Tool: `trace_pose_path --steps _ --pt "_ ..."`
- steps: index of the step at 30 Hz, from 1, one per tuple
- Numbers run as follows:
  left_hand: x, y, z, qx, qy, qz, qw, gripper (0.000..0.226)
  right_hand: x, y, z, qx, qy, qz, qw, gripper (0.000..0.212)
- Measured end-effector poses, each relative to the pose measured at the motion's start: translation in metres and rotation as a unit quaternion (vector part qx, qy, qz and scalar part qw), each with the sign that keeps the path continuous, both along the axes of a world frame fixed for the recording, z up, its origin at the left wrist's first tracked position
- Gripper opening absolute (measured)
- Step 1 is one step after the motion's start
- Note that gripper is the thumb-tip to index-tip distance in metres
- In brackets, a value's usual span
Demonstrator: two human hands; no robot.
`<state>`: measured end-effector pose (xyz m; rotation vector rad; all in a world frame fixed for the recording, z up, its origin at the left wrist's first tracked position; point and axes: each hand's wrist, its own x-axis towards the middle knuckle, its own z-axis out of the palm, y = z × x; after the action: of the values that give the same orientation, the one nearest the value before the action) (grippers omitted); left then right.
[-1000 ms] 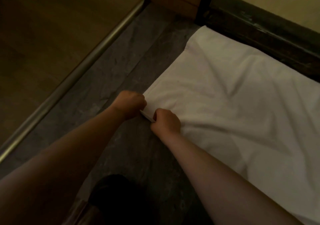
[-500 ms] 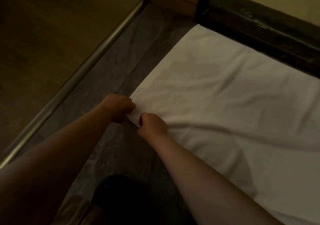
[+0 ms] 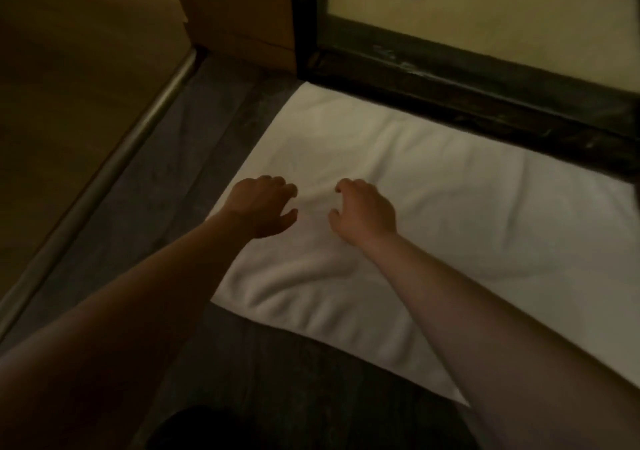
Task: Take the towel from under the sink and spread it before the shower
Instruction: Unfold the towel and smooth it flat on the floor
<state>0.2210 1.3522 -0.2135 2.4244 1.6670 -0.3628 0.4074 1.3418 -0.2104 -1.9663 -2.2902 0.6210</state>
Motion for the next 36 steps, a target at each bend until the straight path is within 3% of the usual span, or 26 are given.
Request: trace_pose_path --steps 12,23,29,33,36 --pt "0.179 0.07 0.006 0.045 -0.047 -0.075 0.995 0.048 0.236 0.046 0.043 0.019 -0.193 -0.063 0.979 0.043" --pt "0.298 0.074 -0.025 0.023 -0.001 -0.122 0.992 0.048 0.346 0.015 -0.016 -0.035 -0.145 -0.218 0.964 0.04" --pt "0.317 0.078 -0.035 0.008 0.019 -0.103 0.994 0.048 0.363 0.026 -0.036 0.006 -0.12 -0.26 0.958 0.039" --pt "0.322 0.09 -0.045 0.0 -0.021 -0.069 0.997 0.052 0.376 0.044 -0.048 0.02 -0.115 -0.289 0.95 0.048" --pt "0.331 0.103 -0.057 -0.014 -0.008 -0.077 0.997 0.059 0.393 0.052 -0.06 -0.024 -0.097 -0.301 0.948 0.057"
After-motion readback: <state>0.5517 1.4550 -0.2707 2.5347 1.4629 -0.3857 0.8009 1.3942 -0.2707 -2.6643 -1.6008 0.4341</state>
